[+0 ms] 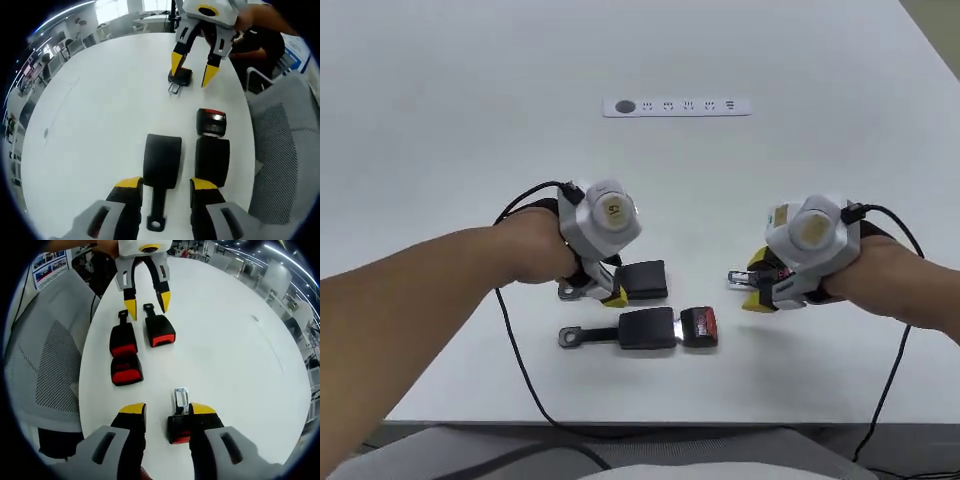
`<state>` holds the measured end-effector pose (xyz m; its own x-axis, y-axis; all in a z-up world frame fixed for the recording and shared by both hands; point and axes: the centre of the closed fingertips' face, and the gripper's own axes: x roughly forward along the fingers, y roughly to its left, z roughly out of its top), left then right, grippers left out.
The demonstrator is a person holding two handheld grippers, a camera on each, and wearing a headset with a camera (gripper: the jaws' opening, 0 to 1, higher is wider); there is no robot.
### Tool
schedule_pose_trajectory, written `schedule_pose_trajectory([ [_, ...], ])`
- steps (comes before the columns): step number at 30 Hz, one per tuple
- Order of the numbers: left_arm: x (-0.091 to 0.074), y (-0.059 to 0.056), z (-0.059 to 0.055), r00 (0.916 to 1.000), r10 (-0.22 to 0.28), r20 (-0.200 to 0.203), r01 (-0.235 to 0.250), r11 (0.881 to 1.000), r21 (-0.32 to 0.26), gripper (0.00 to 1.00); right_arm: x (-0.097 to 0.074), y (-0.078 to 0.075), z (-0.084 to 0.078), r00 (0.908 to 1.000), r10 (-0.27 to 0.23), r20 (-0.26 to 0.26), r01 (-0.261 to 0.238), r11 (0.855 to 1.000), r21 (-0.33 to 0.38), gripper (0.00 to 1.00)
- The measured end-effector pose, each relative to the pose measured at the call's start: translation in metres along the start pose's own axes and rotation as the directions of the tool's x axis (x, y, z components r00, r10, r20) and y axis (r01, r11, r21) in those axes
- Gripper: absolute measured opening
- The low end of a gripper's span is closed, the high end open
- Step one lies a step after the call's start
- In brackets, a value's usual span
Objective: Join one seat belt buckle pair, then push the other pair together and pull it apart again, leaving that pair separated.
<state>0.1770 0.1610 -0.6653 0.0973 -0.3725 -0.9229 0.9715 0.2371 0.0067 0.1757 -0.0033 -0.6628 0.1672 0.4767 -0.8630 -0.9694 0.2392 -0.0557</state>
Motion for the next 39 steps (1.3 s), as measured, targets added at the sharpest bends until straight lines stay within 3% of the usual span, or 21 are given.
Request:
schedule_pose_trajectory([
  [6,0.009,0.007,0.0,0.9998,-0.02,-0.006,0.021,1.0,0.013,0.39,-0.004,-0.019,-0.018,0.9992,-0.012,-0.037,0.012,1.0,0.006,0.33],
  [9,0.018,0.006,-0.008,0.9986,-0.03,-0.043,0.032,0.998,0.061,0.39,-0.005,-0.021,-0.026,0.9982,-0.009,-0.06,0.009,1.0,0.001,0.33],
  [12,0.023,0.007,-0.011,0.998,-0.033,-0.055,0.037,0.996,0.078,0.38,-0.001,-0.023,-0.035,0.9974,-0.004,-0.071,0.004,1.0,0.006,0.33],
  [15,0.026,0.008,-0.011,0.998,-0.032,-0.055,0.037,0.996,0.078,0.36,0.003,-0.021,-0.034,0.9965,0.012,-0.082,-0.012,1.0,0.008,0.33],
  [17,0.028,0.009,-0.012,0.9973,-0.031,-0.067,0.038,0.993,0.109,0.35,0.005,-0.017,-0.037,0.9956,0.019,-0.091,-0.019,1.0,0.007,0.33],
  [22,0.029,0.01,-0.011,0.9968,-0.057,-0.057,0.062,0.993,0.097,0.34,0.009,-0.019,-0.038,0.9946,0.037,-0.097,-0.037,0.999,0.009,0.33],
  [27,0.028,0.008,-0.01,0.9966,-0.066,-0.05,0.071,0.99,0.122,0.33,0.013,-0.019,-0.039,0.9938,0.061,-0.093,-0.062,0.998,-0.008,0.33],
  [34,0.03,0.007,-0.011,0.9927,-0.069,-0.099,0.087,0.978,0.19,0.32,0.014,-0.017,-0.041,0.9937,0.08,-0.078,-0.082,0.996,-0.022,0.33],
  [39,0.029,0.008,-0.012,0.9927,-0.08,-0.09,0.096,0.977,0.192,0.32,0.016,-0.018,-0.04,0.9921,0.079,-0.098,-0.083,0.996,-0.039,0.33],
])
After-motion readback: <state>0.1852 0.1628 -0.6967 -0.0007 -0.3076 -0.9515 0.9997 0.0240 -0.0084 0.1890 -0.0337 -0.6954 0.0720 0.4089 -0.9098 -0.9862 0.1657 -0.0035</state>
